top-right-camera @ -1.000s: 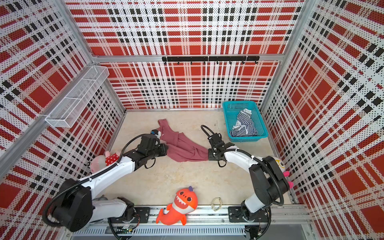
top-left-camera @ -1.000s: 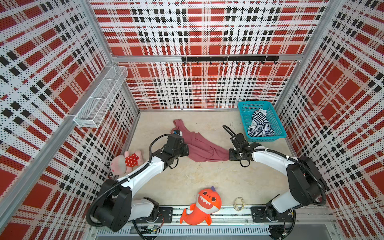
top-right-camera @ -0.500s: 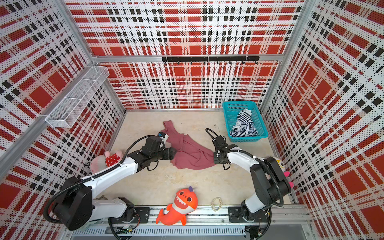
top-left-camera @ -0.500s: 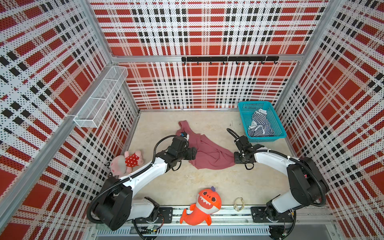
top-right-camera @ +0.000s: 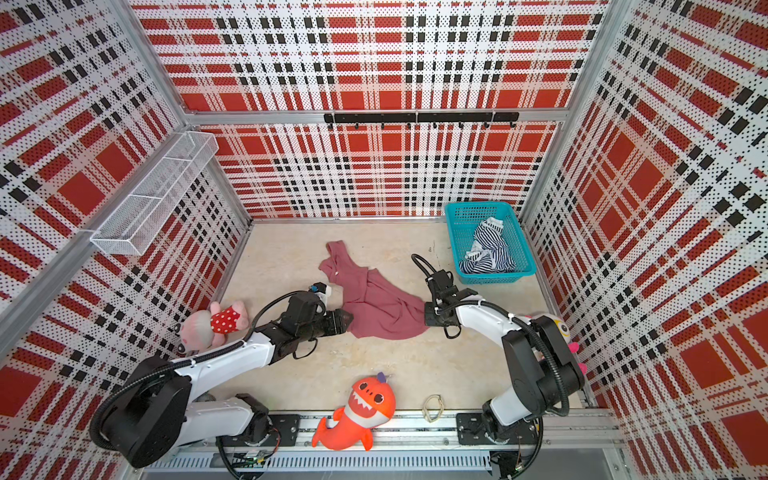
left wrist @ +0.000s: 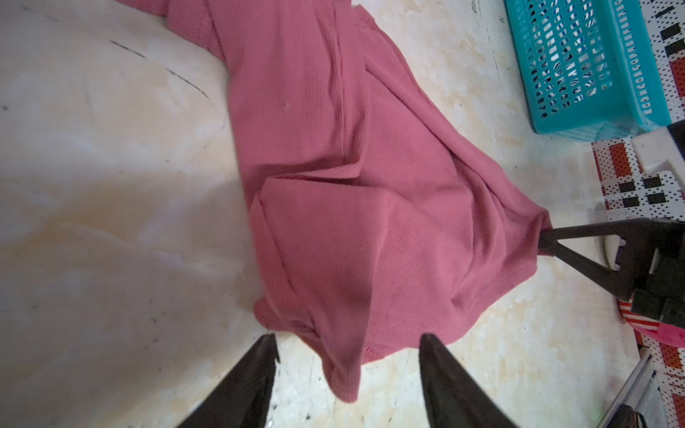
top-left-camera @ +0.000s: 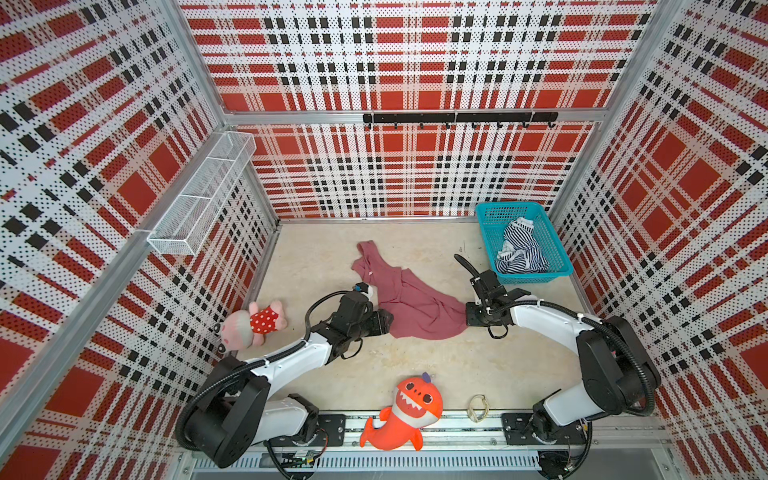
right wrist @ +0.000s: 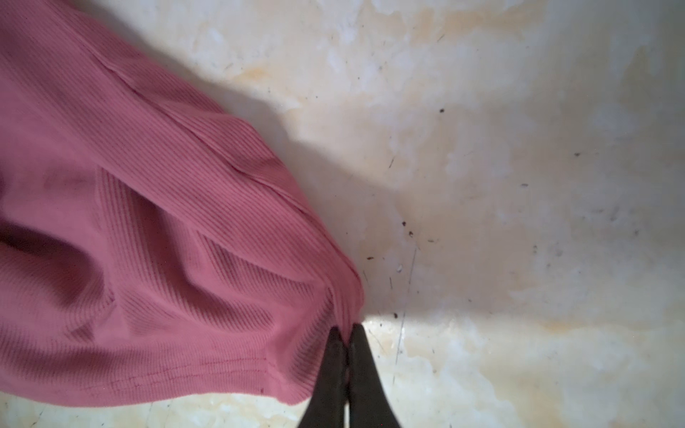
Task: Fold and stack tank tops
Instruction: Smooth out the tank top at the center of the table.
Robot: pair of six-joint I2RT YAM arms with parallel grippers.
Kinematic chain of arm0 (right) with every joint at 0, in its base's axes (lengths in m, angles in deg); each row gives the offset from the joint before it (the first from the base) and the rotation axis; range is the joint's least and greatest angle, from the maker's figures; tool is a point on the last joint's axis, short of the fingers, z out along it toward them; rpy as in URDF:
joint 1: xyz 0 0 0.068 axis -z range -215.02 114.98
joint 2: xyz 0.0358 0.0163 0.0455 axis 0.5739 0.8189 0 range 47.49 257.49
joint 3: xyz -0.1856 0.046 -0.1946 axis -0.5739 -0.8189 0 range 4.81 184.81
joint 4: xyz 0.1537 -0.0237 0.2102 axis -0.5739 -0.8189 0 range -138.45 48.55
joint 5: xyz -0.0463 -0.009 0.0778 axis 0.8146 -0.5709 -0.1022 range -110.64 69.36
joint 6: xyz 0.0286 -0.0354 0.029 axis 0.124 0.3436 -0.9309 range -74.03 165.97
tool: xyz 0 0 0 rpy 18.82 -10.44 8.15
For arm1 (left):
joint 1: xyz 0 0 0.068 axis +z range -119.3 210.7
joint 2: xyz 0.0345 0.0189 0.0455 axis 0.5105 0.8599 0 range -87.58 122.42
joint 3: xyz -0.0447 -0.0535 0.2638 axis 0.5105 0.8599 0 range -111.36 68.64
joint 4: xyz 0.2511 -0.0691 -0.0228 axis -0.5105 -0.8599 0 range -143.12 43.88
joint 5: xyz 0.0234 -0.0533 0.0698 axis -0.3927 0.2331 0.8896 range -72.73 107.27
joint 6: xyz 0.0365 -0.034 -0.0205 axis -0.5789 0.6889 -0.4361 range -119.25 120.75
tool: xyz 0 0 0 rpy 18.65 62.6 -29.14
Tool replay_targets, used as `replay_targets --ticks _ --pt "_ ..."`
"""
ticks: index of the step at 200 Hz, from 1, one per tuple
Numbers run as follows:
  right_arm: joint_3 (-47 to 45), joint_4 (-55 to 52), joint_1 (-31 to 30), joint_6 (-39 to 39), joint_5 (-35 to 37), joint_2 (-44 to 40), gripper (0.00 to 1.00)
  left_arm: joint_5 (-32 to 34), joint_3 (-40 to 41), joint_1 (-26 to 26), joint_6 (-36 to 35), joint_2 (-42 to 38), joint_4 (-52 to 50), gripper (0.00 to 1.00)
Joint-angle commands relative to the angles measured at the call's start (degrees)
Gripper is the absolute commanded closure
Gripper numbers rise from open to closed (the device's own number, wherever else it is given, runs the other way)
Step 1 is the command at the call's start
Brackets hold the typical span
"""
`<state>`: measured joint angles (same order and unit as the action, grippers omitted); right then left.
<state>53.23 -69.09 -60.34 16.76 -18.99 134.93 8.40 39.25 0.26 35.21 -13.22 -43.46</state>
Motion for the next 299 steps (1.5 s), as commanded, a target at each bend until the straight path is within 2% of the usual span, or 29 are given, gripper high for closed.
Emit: replay_targets --ticks 1,7,31,43,60,82,103,113,145,163,176,183,192,206,228,263,277,299 --pt "-0.7 1.4 0.3 0.0 -2.3 -2.1 1.0 0.6 0.1 -0.3 0.9 2.8 3.9 0.29" --pt "-0.8 1.7 0.3 0.1 -3.0 -2.5 0.98 1.9 0.0 -0.3 1.0 3.2 3.8 0.26" --pt "-1.4 2.4 1.6 0.8 -5.1 -4.8 0.66 4.4 -0.3 -0.4 1.1 4.0 5.2 0.16" --pt "-2.2 2.8 3.7 0.9 -6.4 -6.1 0.56 4.5 -0.2 -0.4 1.1 4.7 6.0 0.14" --pt "-3.0 3.2 6.3 1.1 -8.5 -7.7 0.5 4.5 0.2 -0.7 1.7 6.0 7.7 0.12" --pt "-3.9 4.2 7.1 1.2 -9.9 -8.0 0.49 5.4 1.0 -1.6 3.2 7.0 10.4 0.1" --pt "-4.8 5.3 7.1 1.3 -10.7 -6.0 0.49 5.3 1.1 -2.6 4.4 8.0 12.5 0.1" --pt "-5.3 6.3 7.1 1.4 -11.1 -5.1 0.5 5.2 1.0 -3.2 4.8 8.5 13.2 0.13" --pt "-6.4 9.0 7.0 1.0 -14.1 -2.3 0.52 4.5 1.1 -3.7 6.2 9.4 13.6 0.35" --pt "-6.5 8.3 6.7 1.3 -13.7 -1.7 0.62 5.2 1.0 -3.4 6.6 9.0 12.8 0.42" --pt "-6.4 7.7 6.8 1.5 -13.0 -2.5 0.81 5.2 0.9 -2.9 6.8 8.5 12.3 0.49" --pt "-6.2 7.2 6.7 1.6 -12.4 -3.1 0.9 5.0 0.7 -2.7 6.8 8.0 12.0 0.48" --pt "-5.8 6.7 6.8 1.7 -11.7 -3.8 1.0 5.0 0.2 -2.4 6.4 7.4 11.0 0.41" --pt "-5.3 6.0 6.8 1.6 -10.4 -4.6 1.0 5.4 -1.0 -2.0 4.9 6.0 8.8 0.22" --pt "-4.9 4.6 7.2 1.4 -6.7 -4.3 1.0 5.9 -1.8 -0.3 2.5 3.3 4.4 0.0" --pt "-5.4 5.1 7.8 1.1 -6.2 -3.5 1.0 6.2 1.1 4.7 0.7 -1.4 -0.8 0.01" --pt "-5.4 5.2 7.8 0.9 -6.3 -3.5 1.0 4.8 3.3 6.5 1.7 -3.1 0.0 0.1" --pt "-5.2 5.3 7.8 1.0 -6.3 -3.1 1.0 2.2 6.8 7.0 4.1 -4.3 4.1 0.32"
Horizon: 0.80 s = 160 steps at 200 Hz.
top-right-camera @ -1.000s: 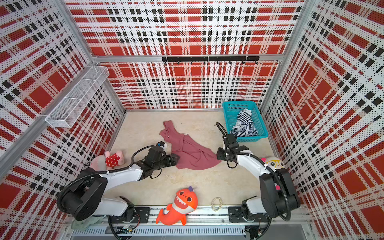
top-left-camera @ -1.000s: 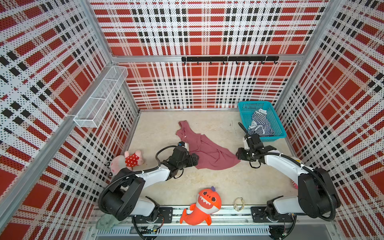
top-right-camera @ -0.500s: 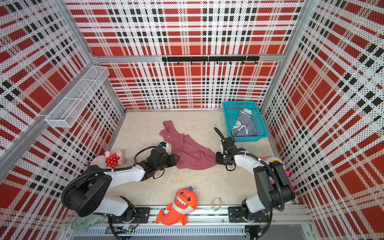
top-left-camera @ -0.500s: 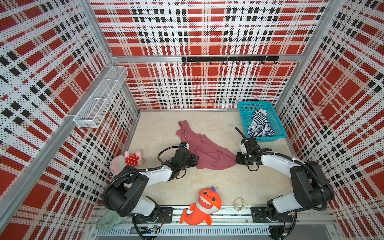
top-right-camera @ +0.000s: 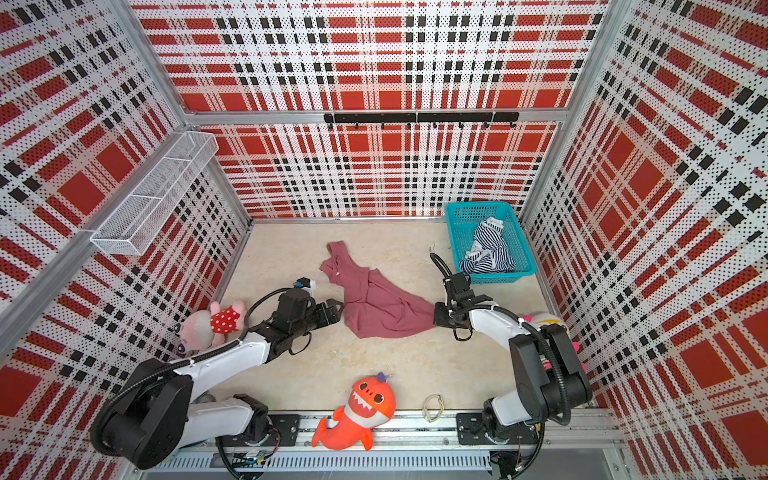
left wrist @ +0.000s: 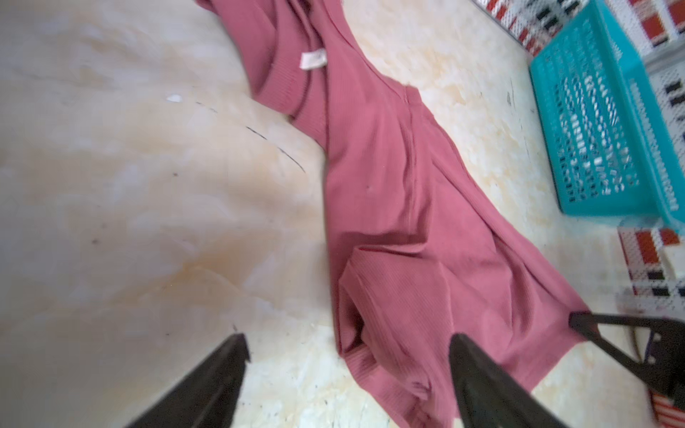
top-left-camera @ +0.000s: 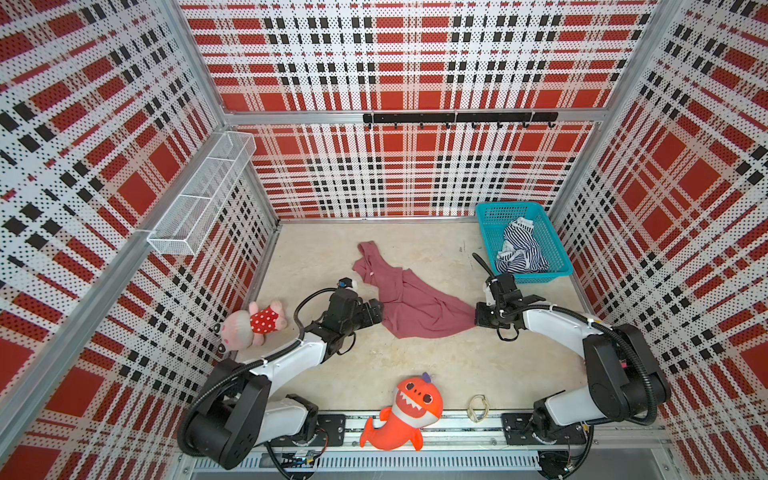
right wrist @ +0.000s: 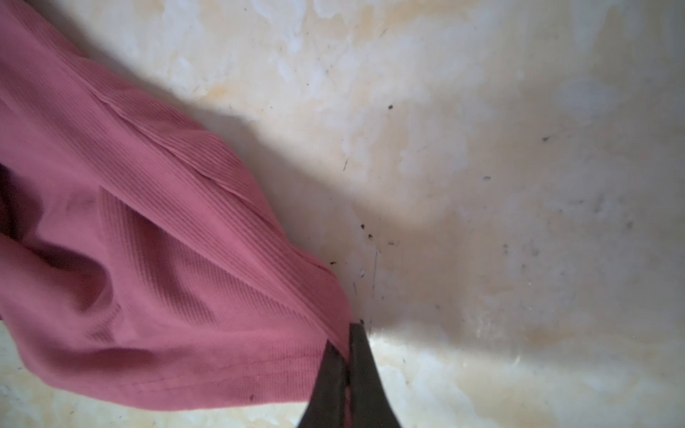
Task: Fold and stack tank tops
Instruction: Smooth out the tank top at the center of the table.
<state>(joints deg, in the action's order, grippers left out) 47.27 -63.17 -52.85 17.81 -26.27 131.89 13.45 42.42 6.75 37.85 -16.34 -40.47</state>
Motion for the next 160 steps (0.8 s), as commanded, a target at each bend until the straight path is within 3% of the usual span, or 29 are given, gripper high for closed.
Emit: replay_targets --ticks 1,19,34,57,83,99,160 --pt "0.8 -0.7 0.3 -0.1 1.0 0.0 1.0 -3.0 3.8 0.5 1.5 -1.1 1.3 0.33" --pt "0.9 -0.7 0.3 0.0 1.0 0.2 1.0 -5.1 5.7 -0.7 3.4 0.1 4.7 0.51" --pt "0.9 -0.7 0.3 0.0 1.0 0.2 1.0 -6.0 6.7 -2.2 4.4 1.2 7.1 0.58" --pt "0.8 -0.7 0.3 0.0 0.9 0.2 1.0 -6.6 7.4 -3.6 5.4 2.6 10.5 0.58" --pt "0.7 -0.8 0.3 0.0 0.9 0.1 1.0 -7.1 6.4 -4.4 5.1 4.5 12.4 0.47" --pt "0.6 -0.7 0.3 0.0 0.9 0.1 1.0 -6.8 5.4 -4.5 4.5 6.1 12.6 0.45" --pt "-0.7 1.6 -0.6 -0.7 -3.3 -0.9 1.0 -7.5 1.4 -4.8 3.3 13.1 15.2 0.52"
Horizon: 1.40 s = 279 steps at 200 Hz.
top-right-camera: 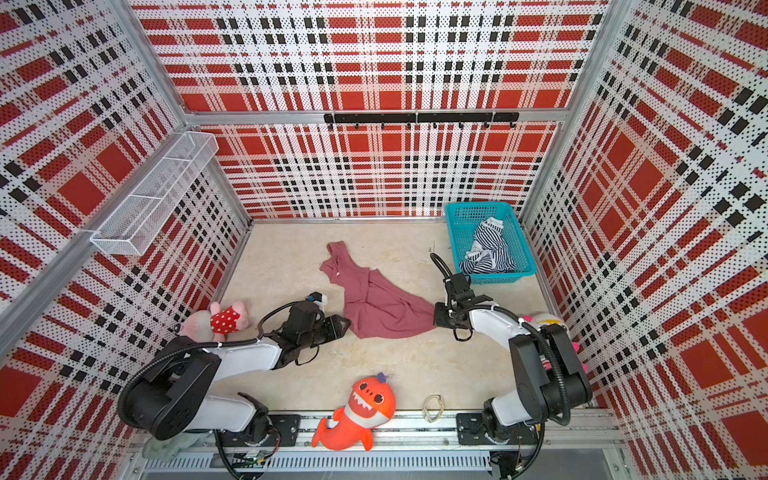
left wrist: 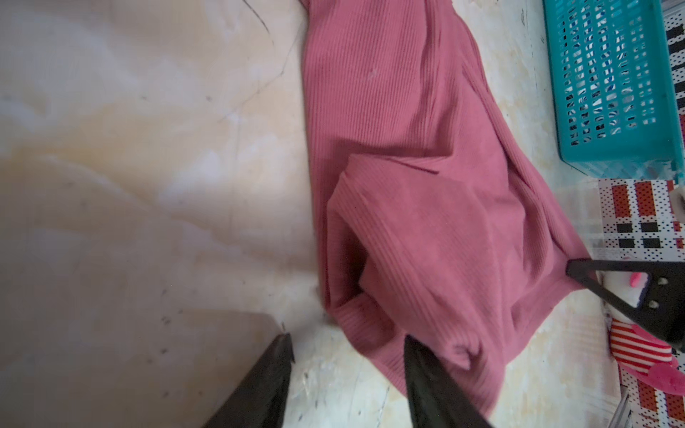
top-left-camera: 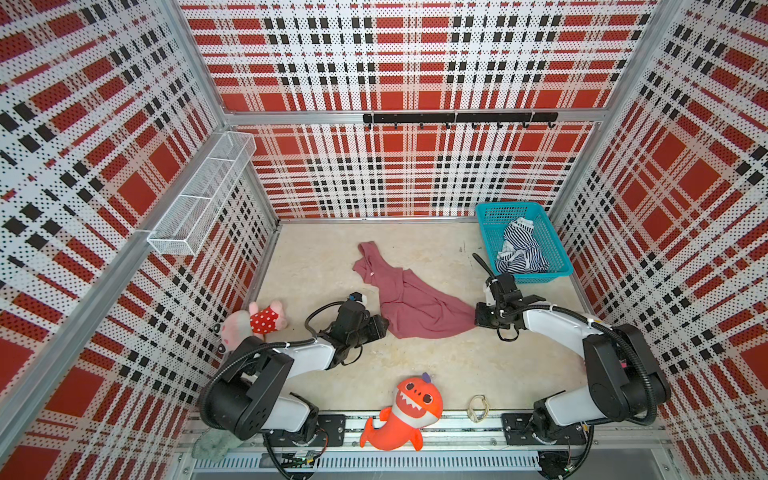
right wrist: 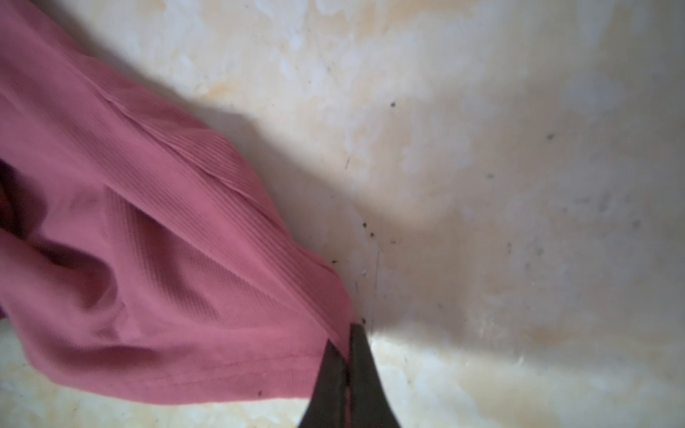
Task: Fold and stack tank tops
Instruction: Smooth out the tank top at the center of the table.
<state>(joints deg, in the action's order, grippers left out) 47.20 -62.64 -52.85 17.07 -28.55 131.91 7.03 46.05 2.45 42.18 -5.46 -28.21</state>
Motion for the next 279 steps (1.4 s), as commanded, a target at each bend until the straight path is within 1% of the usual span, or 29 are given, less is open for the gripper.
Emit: replay_targets --ticks 1,20,34,46,63,83,115,135,157,190,193,231,279 --pt "-0.7 1.1 -0.6 0.1 -1.0 -1.0 1.0 -1.1 -2.3 -0.6 -1.0 2.4 3.0 0.52" --pt "-0.6 0.9 -1.7 -0.1 -0.1 -1.5 1.0 -1.7 -3.6 -1.7 -1.0 4.2 3.3 0.68" --pt "0.0 0.1 -2.0 -0.2 0.4 -1.9 1.0 -2.5 -3.8 -2.0 -0.5 4.7 3.3 0.88" --pt "1.2 -1.9 -3.0 -0.1 1.9 -2.9 1.0 -2.9 -3.8 -2.0 0.1 3.5 2.5 1.0" --pt "3.5 -4.5 -5.0 0.2 4.5 -5.0 1.0 -1.5 -4.5 -1.6 -0.2 -0.2 -1.6 1.0" --pt "6.3 -5.9 -6.9 0.6 6.4 -7.9 1.0 0.2 -7.0 -0.2 -2.4 -5.8 -9.3 1.0" --pt "9.1 -4.4 -7.6 1.3 9.8 -13.3 1.0 3.1 -15.0 3.5 -6.8 -14.2 -21.6 1.0" --pt "10.8 -2.5 -7.6 2.2 10.5 -16.4 1.0 4.0 -21.4 6.0 -10.0 -17.1 -27.7 1.0" --pt "14.6 -2.3 -7.8 3.8 10.8 -18.3 1.0 6.2 -30.7 8.5 -14.7 -17.8 -35.7 1.0" --pt "19.4 0.1 -8.0 7.8 11.2 -22.0 1.0 9.6 -44.6 11.8 -20.0 -17.4 -42.7 1.0" --pt "19.9 0.3 -8.1 8.1 11.2 -22.2 1.0 10.2 -46.0 11.9 -21.5 -17.2 -43.4 1.0" --pt "26.7 -1.7 -8.0 11.3 11.2 -23.9 1.0 14.8 -61.3 12.3 -26.4 -16.0 -49.4 1.0" --pt "33.0 -4.6 -8.0 13.9 11.3 -25.1 1.0 19.0 -74.1 12.3 -29.8 -16.2 -54.3 1.0"
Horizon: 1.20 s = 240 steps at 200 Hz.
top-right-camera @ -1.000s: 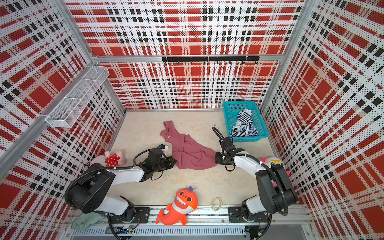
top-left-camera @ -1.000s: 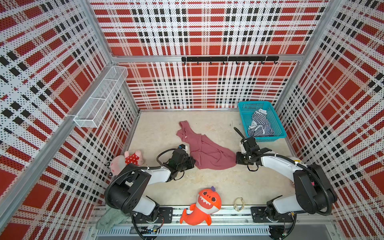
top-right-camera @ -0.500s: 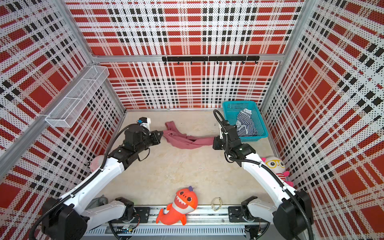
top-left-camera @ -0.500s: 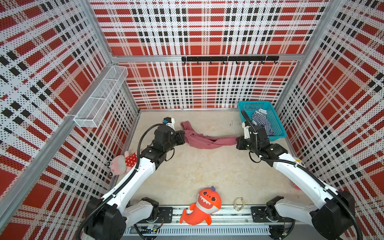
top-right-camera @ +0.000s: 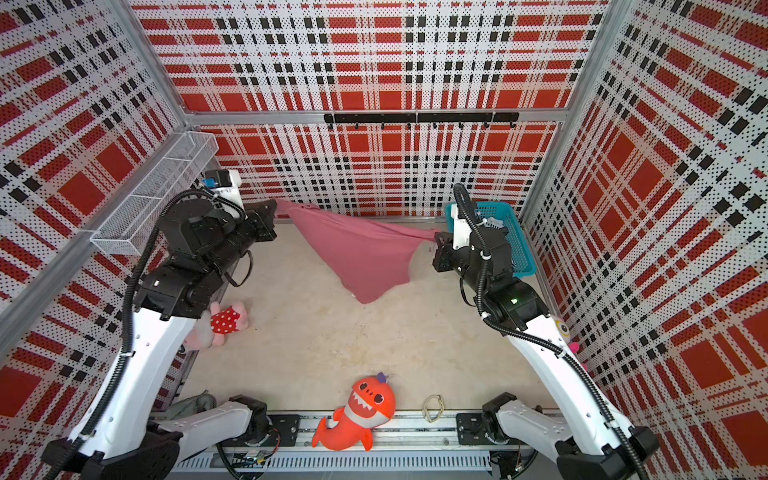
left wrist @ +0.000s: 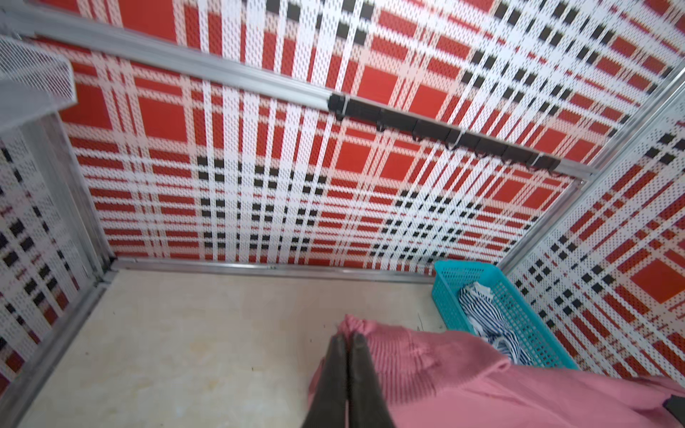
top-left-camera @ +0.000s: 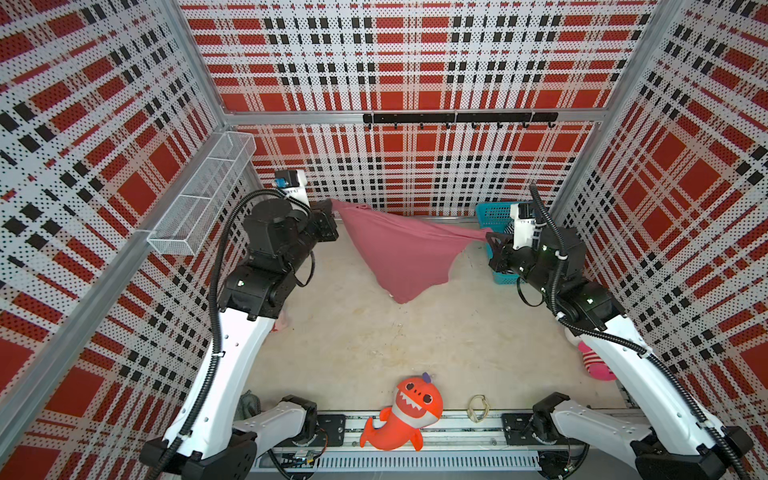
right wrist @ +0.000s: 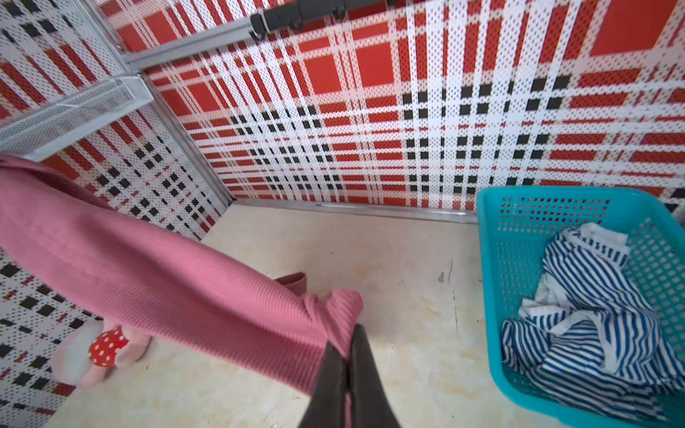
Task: Fold and stack tank tops
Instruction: Smooth out the tank top at the center of the table.
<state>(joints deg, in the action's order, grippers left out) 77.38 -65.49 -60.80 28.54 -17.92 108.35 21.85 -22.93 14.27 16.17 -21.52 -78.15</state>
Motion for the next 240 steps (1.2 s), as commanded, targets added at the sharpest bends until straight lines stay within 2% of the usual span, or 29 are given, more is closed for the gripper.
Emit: replay_targets --ticks 1,31,45,56,90,118,145,183,202,222,240 --pt "3.0 -1.8 -0.1 2.5 0.7 -1.5 1.0 4.3 -5.4 0.5 -3.9 -0.2 -4.5 1.0" --pt "7.3 -2.7 -0.1 3.9 0.1 -1.9 1.0 7.5 -13.7 0.5 -6.6 0.5 -7.8 1.0" --pt "7.8 -2.3 -0.1 3.8 -1.0 -1.9 1.0 7.7 -14.7 0.6 -6.8 0.6 -8.1 1.0" --pt "7.5 -2.1 -0.1 3.5 -1.2 -1.4 1.0 6.7 -12.8 0.5 -6.3 0.6 -7.9 1.0" --pt "6.8 -2.1 -0.1 3.7 -0.9 4.2 1.0 0.8 1.4 1.8 -4.5 1.6 0.1 1.0" --pt "9.8 0.6 0.2 7.0 -1.2 11.0 1.0 -5.0 3.4 6.7 -2.9 7.6 8.1 1.0" --pt "15.8 4.7 2.4 8.9 -3.5 18.8 1.0 -8.2 -3.1 8.4 -1.7 16.3 14.6 1.0" --pt "27.5 10.0 6.3 9.0 -8.0 26.8 1.0 -11.0 -23.6 8.9 -1.9 30.6 16.1 1.0" --pt "32.9 9.9 6.9 10.1 -9.5 28.6 1.0 -11.8 -30.7 8.8 -1.7 34.1 16.1 1.0" --pt "36.1 7.5 7.0 11.1 -10.1 29.2 1.0 -11.9 -31.2 8.7 -1.9 33.5 17.1 1.0" --pt "33.4 7.3 7.1 11.4 -11.0 27.8 1.0 -11.7 -22.9 8.6 -1.9 29.1 20.4 1.0"
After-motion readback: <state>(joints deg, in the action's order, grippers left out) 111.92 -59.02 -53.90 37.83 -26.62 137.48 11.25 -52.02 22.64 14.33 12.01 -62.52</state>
